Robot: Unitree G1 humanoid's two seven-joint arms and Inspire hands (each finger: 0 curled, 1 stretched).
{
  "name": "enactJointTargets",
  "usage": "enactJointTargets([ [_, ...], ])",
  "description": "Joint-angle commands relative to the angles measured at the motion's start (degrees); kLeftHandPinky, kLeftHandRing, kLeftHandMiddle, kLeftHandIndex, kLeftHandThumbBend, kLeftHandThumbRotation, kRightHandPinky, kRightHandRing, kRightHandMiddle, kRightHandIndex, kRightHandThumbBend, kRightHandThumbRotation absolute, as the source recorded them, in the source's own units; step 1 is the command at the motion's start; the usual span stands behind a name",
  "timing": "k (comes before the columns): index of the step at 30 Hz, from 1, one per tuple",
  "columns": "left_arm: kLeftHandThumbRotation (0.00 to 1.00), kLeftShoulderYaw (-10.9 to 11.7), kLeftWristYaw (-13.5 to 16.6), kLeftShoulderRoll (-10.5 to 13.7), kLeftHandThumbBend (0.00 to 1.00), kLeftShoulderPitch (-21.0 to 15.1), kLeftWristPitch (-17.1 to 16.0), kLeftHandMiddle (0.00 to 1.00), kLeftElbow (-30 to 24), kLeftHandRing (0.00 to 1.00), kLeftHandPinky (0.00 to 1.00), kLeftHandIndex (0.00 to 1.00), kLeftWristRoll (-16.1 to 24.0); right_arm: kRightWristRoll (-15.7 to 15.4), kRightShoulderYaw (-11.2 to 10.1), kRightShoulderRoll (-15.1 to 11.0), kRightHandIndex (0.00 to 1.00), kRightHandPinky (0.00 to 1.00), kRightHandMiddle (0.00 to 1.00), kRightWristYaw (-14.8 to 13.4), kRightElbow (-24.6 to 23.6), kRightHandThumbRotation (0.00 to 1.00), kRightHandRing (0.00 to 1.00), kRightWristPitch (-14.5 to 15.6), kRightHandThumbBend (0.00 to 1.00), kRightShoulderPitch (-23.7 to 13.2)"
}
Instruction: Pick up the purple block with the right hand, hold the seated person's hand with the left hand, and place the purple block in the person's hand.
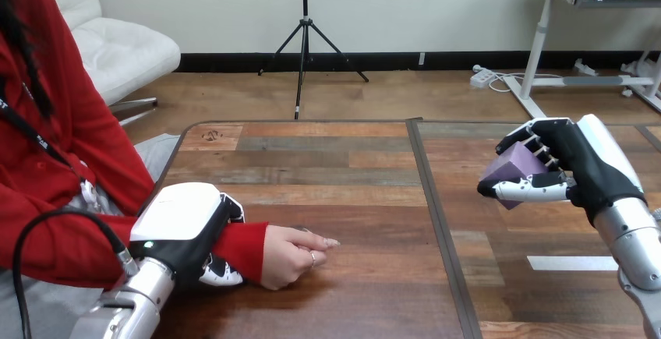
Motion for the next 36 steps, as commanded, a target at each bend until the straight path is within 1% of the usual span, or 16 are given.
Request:
enactJointTargets([
  [1, 0.0, 3.09, 3.15, -0.75, 0.68, -1.69, -0.6, 0.37, -5.53, 0.33, 0.26, 0.37, -1.71, 0.77, -1.54, 0.93, 0.51, 0.33, 0.46, 0.05, -3.83, 0.0, 0.39, 0.61, 0.67, -2.08],
  [2, 0.0, 3.18, 3.27, -0.8, 0.69, -1.66, -0.47, 0.37, -5.78, 0.33, 0.26, 0.37, -1.74, 0.75, -1.53, 0.99, 0.51, 0.33, 0.46, 0.07, -3.94, 0.0, 0.39, 0.65, 0.67, -2.08],
  [5, 0.0, 4.66, 4.21, -1.33, 0.7, -1.7, -0.47, 0.37, -8.02, 0.33, 0.26, 0.37, -2.79, 1.11, -1.34, 1.81, 0.52, 0.33, 0.46, 0.68, -4.81, 0.0, 0.39, 0.4, 0.67, -2.36],
  [9, 0.0, 5.29, 3.81, -1.55, 0.69, -1.9, 0.1, 0.37, -9.45, 0.32, 0.26, 0.37, -3.37, 0.84, -1.04, 2.26, 0.51, 0.33, 0.46, 0.52, -5.4, 0.0, 0.38, 0.56, 0.68, -2.55],
  [13, 0.0, 5.84, 4.36, -1.92, 0.7, -2.48, -0.07, 0.37, -10.04, 0.32, 0.26, 0.38, -3.88, 0.88, -0.91, 2.77, 0.51, 0.32, 0.46, 0.65, -6.14, 0.0, 0.38, 0.43, 0.68, -2.7],
  [18, 0.0, 6.21, 3.91, -2.44, 0.69, -3.28, 0.93, 0.37, -10.92, 0.32, 0.26, 0.38, -4.01, 0.88, -0.85, 3.31, 0.5, 0.32, 0.45, 0.59, -6.21, 0.0, 0.37, -0.71, 0.68, -2.94],
  [21, 0.0, 6.55, 3.96, -2.91, 0.69, -3.81, 1.35, 0.37, -11.41, 0.32, 0.25, 0.38, -4.07, 0.94, -0.83, 3.72, 0.5, 0.32, 0.45, 0.83, -6.89, 0.0, 0.37, -0.77, 0.68, -2.94],
  [24, 0.0, 6.64, 4.01, -3.39, 0.7, -4.62, 1.84, 0.37, -11.55, 0.32, 0.25, 0.38, -3.79, 0.73, -0.75, 4.15, 0.5, 0.32, 0.45, 1.01, -7.51, 0.0, 0.37, -0.13, 0.68, -3.11],
  [30, 0.0, 7.0, 4.29, -4.56, 0.7, -6.21, 2.18, 0.37, -11.19, 0.31, 0.25, 0.38, -3.96, 0.48, -0.64, 5.04, 0.5, 0.31, 0.44, 1.29, -8.95, 0.0, 0.36, -0.14, 0.68, -3.18],
  [32, 0.0, 7.03, 4.33, -4.91, 0.7, -6.89, 2.33, 0.37, -10.97, 0.31, 0.24, 0.38, -3.99, 0.18, -0.46, 5.3, 0.5, 0.31, 0.44, 1.48, -10.01, 0.0, 0.36, 0.39, 0.68, -3.13],
  [36, 0.0, 7.09, 4.63, -5.43, 0.7, -7.97, 2.04, 0.37, -10.36, 0.31, 0.24, 0.38, -4.28, -0.16, -0.25, 5.72, 0.5, 0.3, 0.44, 1.77, -11.44, 0.0, 0.35, 0.9, 0.67, -3.02],
])
